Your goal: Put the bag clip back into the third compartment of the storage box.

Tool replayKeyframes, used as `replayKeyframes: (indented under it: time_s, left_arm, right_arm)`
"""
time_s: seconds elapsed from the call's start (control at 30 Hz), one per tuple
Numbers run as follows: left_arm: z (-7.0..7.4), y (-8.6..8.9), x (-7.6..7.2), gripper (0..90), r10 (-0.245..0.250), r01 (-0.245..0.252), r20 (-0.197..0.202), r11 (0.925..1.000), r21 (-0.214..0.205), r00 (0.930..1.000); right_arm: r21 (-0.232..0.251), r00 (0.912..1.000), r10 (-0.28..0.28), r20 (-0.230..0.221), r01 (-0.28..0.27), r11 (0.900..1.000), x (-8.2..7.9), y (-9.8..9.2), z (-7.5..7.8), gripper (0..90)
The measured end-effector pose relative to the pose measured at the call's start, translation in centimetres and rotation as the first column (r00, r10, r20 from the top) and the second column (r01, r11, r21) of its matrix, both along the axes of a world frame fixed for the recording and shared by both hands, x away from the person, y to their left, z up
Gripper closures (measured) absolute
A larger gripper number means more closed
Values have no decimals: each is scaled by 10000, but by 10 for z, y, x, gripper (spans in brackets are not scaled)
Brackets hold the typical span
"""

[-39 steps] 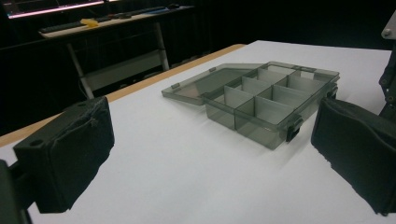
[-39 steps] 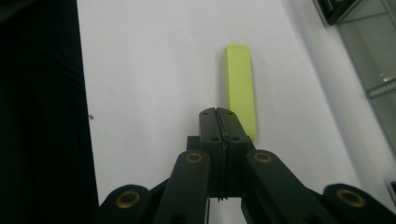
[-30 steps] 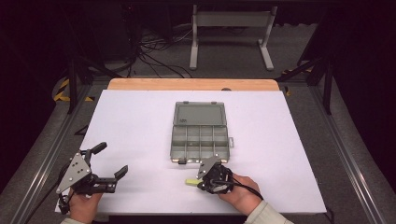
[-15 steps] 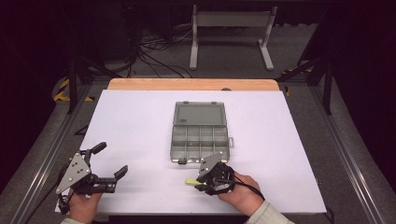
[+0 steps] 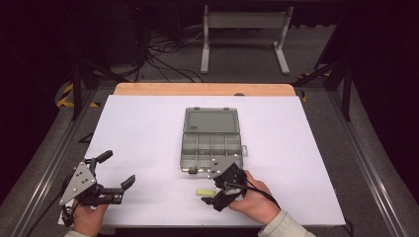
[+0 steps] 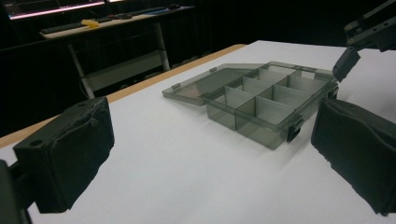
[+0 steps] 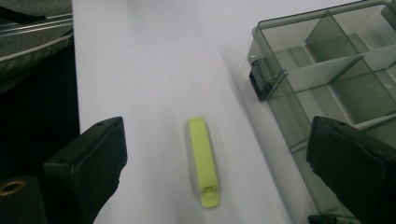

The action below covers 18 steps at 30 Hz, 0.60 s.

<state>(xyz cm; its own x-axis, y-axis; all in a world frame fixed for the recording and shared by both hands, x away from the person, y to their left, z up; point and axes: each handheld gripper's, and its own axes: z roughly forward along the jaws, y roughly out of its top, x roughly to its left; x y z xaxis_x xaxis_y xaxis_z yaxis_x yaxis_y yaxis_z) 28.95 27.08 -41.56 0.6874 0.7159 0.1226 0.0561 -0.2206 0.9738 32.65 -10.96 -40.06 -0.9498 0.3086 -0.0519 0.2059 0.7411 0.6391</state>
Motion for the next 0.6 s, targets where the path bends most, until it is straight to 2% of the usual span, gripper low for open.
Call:
replayKeyframes:
  time_s: [0.27,0.43,0.6]
  left_arm:
    - [0,1,0,1,21,-21,12,10000,26,10000]
    - [0,1,0,1,34,-34,69,10000,39,10000]
    - [1,1,0,2,25,-25,54,10000,53,10000]
  right_arm:
    - [-166,9997,-174,-182,171,9997,17,5,-8,52]
    - [-207,9995,-107,-284,101,9997,18,7,-11,58]
    - [-781,9983,358,-459,-393,9962,13,16,-19,124]
